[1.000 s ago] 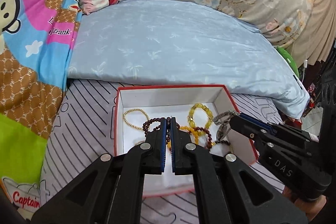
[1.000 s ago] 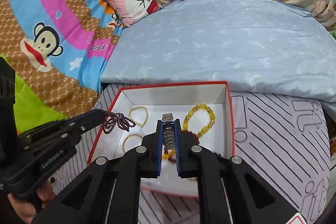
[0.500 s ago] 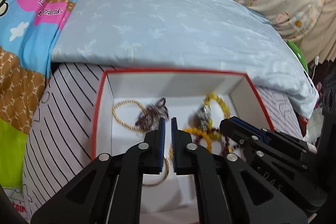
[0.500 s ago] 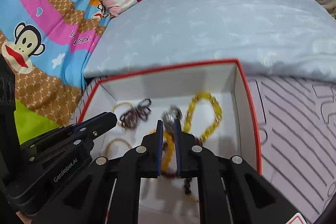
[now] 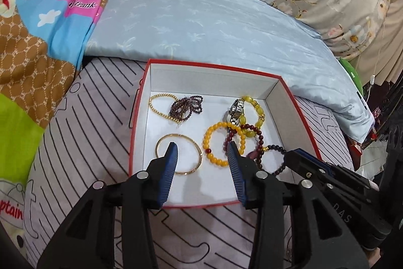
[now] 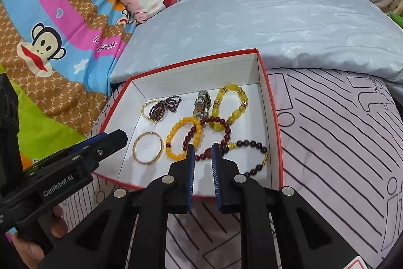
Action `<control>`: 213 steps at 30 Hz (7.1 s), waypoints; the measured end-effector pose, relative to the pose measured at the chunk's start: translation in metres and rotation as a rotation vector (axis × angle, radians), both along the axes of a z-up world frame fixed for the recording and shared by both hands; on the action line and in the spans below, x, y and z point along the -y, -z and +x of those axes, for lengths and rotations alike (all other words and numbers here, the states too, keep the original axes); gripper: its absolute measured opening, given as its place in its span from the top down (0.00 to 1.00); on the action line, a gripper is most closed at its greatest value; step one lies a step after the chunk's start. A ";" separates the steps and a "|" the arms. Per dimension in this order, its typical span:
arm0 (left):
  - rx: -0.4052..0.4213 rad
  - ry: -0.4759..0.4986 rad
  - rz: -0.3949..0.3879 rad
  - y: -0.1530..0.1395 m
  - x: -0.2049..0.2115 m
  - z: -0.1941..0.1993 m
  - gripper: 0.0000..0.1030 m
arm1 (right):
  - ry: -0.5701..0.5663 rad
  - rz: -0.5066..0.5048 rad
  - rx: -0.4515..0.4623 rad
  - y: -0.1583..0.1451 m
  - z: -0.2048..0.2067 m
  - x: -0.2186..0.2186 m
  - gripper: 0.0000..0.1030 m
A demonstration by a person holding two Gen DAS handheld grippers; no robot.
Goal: Organize jewelry
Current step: 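Withdraw both tools from the box toward the silver pendants, then grasp a silver pendant with the left tool while the right grasps another silver pendant, then carry both silver pendants up and over into the red box, then open both tools to drop the pendants inside the red box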
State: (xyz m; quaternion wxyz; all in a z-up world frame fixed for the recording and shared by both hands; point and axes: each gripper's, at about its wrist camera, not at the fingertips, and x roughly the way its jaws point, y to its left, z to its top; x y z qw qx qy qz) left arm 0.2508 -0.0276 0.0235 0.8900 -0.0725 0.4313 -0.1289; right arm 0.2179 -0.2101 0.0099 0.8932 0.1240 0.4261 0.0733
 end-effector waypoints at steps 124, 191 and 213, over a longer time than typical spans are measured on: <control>-0.004 0.070 0.087 -0.009 0.006 -0.116 0.79 | -0.046 -0.027 0.013 -0.023 -0.129 -0.011 0.93; 0.061 0.012 0.048 -0.041 -0.005 -0.051 0.79 | -0.040 -0.052 0.138 -0.060 -0.060 -0.002 0.86; 0.013 0.002 0.117 -0.008 0.031 0.034 0.71 | -0.005 -0.100 0.091 -0.037 0.034 -0.009 0.78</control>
